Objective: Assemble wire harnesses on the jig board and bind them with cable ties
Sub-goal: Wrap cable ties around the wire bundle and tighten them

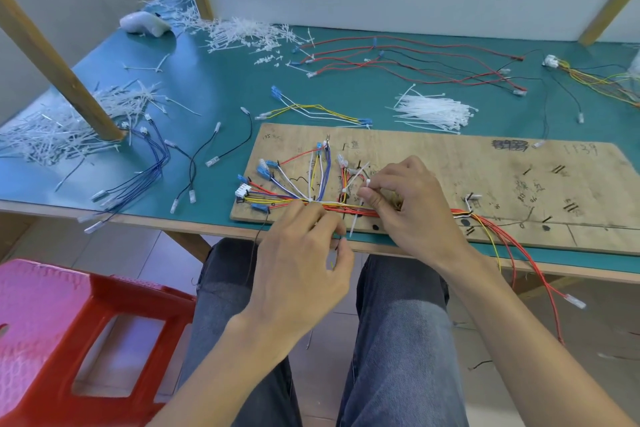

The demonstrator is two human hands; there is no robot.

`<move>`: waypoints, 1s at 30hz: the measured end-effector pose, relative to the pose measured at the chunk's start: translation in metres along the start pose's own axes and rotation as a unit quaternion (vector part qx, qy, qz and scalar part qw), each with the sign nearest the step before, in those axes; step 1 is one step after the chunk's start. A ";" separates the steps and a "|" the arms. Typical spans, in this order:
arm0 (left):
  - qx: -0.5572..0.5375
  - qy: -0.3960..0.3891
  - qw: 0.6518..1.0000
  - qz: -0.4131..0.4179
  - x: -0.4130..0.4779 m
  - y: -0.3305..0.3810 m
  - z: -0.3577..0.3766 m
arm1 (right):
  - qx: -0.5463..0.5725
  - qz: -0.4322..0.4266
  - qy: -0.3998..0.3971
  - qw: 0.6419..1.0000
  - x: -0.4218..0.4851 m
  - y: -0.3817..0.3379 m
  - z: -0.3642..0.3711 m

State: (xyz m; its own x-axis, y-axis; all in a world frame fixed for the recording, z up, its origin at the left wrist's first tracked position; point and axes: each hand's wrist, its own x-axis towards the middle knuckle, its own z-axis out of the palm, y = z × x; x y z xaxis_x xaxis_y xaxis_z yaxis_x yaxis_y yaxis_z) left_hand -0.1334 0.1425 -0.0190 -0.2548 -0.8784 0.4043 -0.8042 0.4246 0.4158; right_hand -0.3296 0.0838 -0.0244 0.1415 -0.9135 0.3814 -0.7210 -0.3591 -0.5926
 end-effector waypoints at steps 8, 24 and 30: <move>-0.029 -0.071 0.990 0.117 0.015 -0.014 0.006 | -0.015 0.005 -0.061 0.998 0.008 0.001 -0.001; -0.024 -0.011 0.982 0.188 0.031 -0.031 0.013 | 0.092 0.024 -0.045 0.994 0.006 0.003 0.000; -0.177 -0.001 0.983 0.054 0.033 -0.019 0.022 | 0.091 -0.008 0.034 0.995 -0.004 0.006 0.003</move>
State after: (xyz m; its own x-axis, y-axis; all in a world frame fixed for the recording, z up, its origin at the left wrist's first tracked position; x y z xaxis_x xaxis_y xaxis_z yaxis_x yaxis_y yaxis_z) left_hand -0.1382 0.1010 -0.0315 -0.3306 -0.8243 0.4596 -0.5358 0.5648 0.6276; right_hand -0.3327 0.0846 -0.0315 0.1013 -0.8944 0.4356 -0.5830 -0.4082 -0.7025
